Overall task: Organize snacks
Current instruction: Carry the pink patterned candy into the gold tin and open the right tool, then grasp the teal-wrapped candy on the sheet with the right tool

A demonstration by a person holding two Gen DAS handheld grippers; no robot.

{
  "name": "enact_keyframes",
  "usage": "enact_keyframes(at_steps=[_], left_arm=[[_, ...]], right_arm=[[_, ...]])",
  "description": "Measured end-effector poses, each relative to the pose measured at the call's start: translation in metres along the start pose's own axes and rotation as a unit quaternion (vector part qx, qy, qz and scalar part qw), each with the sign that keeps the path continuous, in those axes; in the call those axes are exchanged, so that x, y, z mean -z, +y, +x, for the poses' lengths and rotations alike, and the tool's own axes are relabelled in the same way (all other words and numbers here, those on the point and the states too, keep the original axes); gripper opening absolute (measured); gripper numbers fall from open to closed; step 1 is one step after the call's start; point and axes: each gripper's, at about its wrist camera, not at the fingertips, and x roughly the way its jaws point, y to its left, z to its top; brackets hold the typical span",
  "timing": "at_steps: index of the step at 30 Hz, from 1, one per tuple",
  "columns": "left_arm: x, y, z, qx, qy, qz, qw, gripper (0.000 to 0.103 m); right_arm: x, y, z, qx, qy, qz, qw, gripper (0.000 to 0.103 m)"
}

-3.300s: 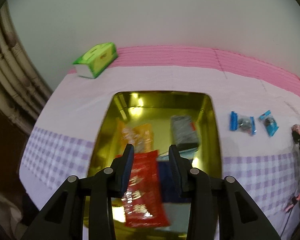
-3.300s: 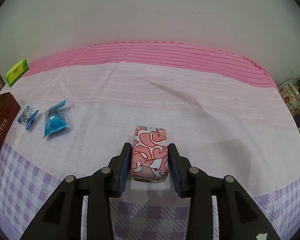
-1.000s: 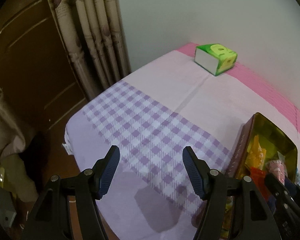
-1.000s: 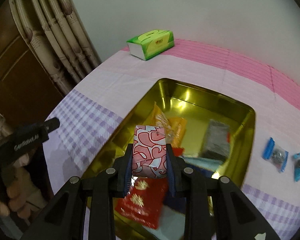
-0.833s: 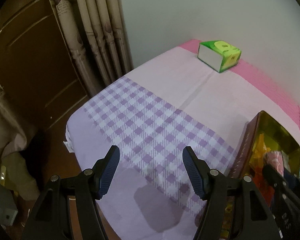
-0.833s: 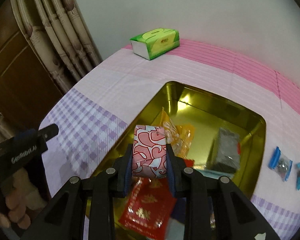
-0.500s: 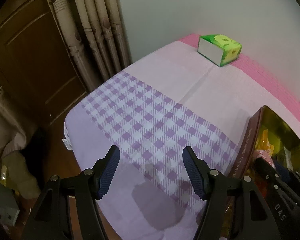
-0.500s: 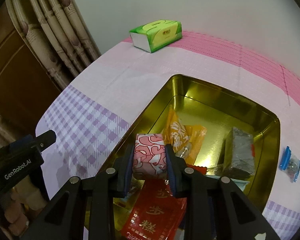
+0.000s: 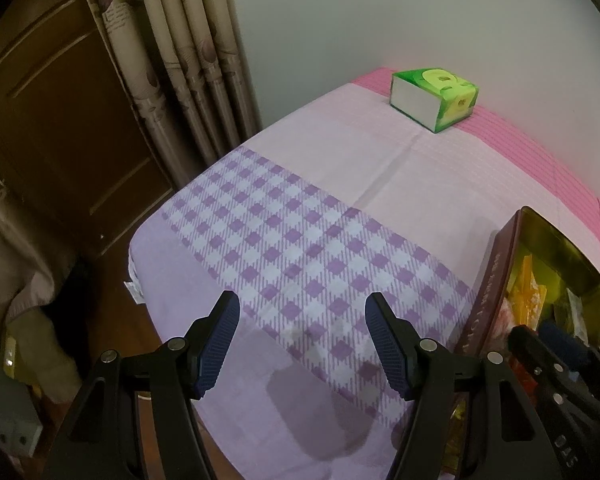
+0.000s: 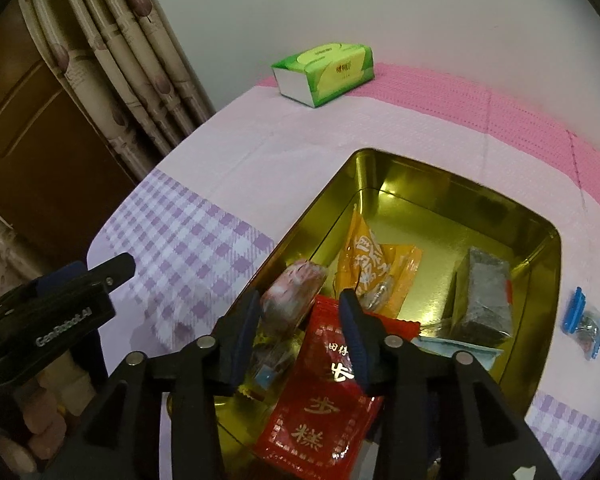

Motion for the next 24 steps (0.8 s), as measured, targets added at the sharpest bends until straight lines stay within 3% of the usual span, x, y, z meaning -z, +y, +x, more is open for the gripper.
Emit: enact_keyframes(at_steps=[10, 24], left_arm=[[0.001, -0.005, -0.003, 0.001, -0.005, 0.013, 0.9999, 0.066], [0.003, -0.013, -0.005, -0.002, -0.012, 0.034, 0.9993, 0.066]], right_arm=[[0.003, -0.021, -0.029, 0.015, -0.029, 0.011, 0.999, 0.043], [0.016, -0.097, -0.083, 0.064, -0.069, 0.072, 0.993, 0.044]])
